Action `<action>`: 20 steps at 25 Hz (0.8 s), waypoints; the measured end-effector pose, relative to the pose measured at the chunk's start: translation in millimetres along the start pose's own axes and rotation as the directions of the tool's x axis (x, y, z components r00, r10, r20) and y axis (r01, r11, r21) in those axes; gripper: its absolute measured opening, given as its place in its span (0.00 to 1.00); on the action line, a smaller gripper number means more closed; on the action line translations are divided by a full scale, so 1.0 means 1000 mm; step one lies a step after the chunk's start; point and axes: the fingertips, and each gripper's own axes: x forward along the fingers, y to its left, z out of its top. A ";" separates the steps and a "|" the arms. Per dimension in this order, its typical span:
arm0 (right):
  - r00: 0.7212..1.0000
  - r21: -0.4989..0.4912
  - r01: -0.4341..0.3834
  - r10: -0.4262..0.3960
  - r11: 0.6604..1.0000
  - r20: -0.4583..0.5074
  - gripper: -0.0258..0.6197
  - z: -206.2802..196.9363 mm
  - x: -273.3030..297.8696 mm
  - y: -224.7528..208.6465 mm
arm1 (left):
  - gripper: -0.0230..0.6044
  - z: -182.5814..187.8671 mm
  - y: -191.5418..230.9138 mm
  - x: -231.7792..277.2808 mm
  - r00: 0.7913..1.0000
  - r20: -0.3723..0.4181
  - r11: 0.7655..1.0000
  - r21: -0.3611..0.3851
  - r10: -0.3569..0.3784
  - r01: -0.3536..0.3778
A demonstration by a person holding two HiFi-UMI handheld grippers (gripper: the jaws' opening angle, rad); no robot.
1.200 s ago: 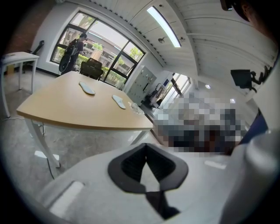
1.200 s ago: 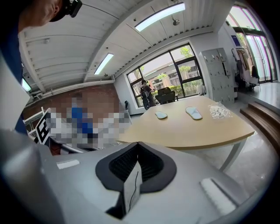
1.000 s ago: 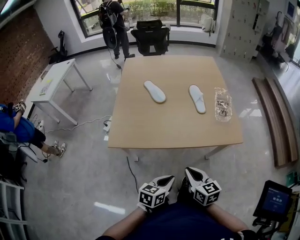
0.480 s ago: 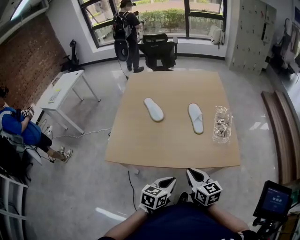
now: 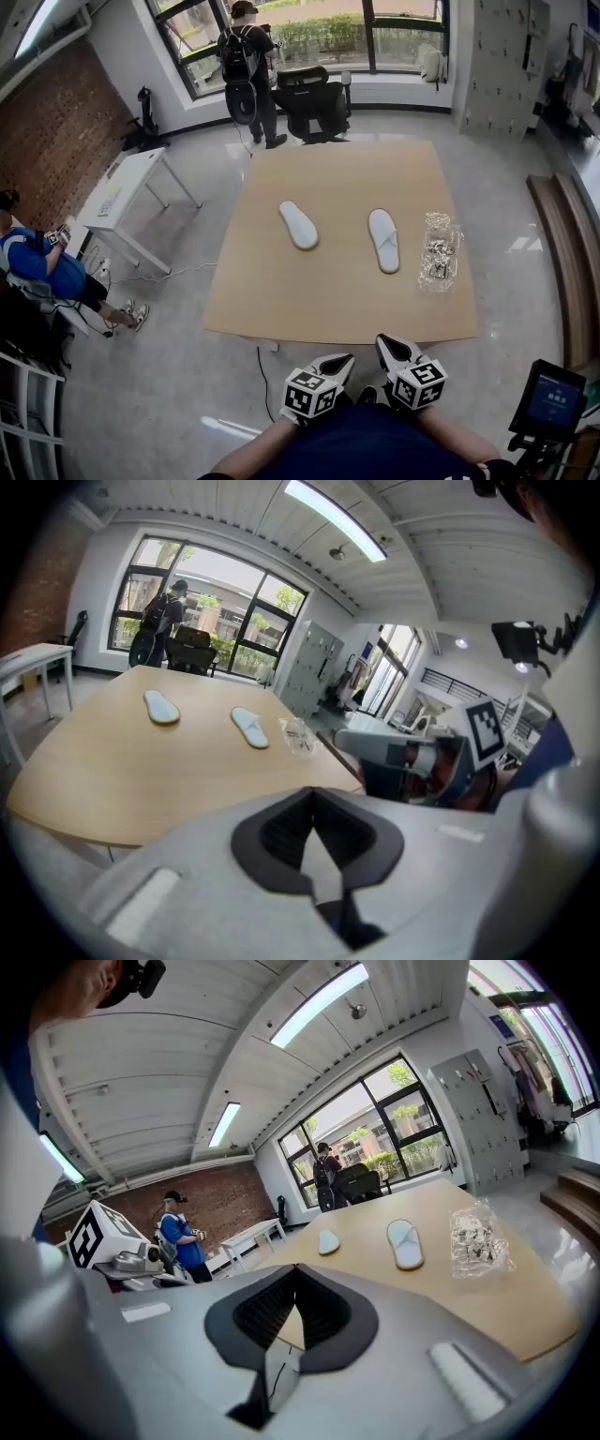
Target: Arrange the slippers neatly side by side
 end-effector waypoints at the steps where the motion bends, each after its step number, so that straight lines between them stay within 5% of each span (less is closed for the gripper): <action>1: 1.000 0.000 0.000 0.000 1.000 -0.001 0.06 0.001 0.002 -0.003 | 0.04 0.003 0.001 0.004 1.000 -0.001 1.000 0.003 -0.002 0.002; 20: 0.996 0.010 0.093 -0.093 0.996 -0.003 0.06 0.042 0.081 -0.050 | 0.04 0.068 0.072 0.052 0.996 -0.029 0.997 -0.004 -0.079 0.079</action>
